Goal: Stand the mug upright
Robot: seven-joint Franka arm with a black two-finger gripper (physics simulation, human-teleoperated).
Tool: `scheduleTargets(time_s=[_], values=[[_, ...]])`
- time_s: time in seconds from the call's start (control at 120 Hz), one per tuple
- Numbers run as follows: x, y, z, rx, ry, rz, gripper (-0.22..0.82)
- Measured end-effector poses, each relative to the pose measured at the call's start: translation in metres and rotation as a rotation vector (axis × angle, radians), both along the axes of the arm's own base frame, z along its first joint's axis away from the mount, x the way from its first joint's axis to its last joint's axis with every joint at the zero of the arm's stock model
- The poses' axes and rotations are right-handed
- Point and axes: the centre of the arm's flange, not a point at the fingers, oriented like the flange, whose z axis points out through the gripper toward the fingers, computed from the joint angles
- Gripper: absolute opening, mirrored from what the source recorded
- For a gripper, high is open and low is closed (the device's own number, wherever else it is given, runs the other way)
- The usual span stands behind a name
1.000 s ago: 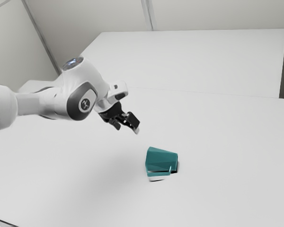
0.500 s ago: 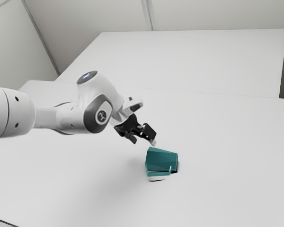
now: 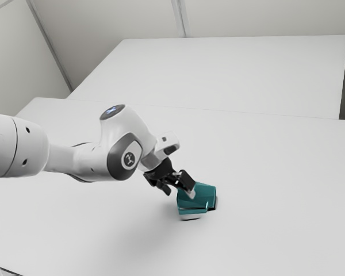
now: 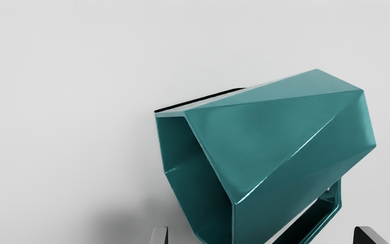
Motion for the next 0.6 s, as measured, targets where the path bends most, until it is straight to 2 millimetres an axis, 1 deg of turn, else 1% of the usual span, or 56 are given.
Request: scheduleTargets(time_s=[0.108, 0.242, 0.4, 0.6], values=[[0.004, 0.003, -0.002, 0.004, -0.016, 0.013, 0.59], [0.005, -0.001, -0.001, 0.004, -0.037, 0.012, 0.58], [0.004, -0.013, 0.003, 0.0, -0.069, -0.002, 0.5], [-0.001, -0.029, -0.004, -0.007, -0.076, -0.007, 0.42]])
